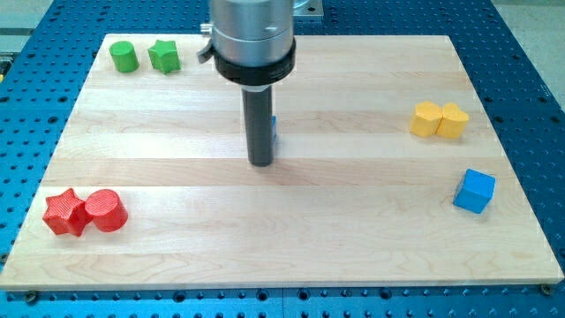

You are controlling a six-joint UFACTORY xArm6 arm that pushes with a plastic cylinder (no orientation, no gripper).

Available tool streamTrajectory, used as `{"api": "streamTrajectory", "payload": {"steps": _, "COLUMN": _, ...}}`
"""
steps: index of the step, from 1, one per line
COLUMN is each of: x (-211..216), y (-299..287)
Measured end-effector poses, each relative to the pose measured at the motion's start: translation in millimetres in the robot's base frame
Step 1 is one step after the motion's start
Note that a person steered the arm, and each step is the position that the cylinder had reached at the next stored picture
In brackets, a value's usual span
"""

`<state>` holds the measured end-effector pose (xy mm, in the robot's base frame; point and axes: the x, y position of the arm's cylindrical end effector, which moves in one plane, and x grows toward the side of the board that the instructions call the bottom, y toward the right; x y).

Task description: Push the cube bottom right to the triangle

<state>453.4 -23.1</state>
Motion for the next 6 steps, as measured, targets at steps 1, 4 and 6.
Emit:
{"api": "streamTrajectory", "payload": {"steps": 1, "x": -19, "y": 5}}
{"api": "streamTrajectory", "payload": {"steps": 4, "x": -1, "y": 236}}
{"api": "streamTrajectory", "payload": {"steps": 6, "x": 85, "y": 332}}
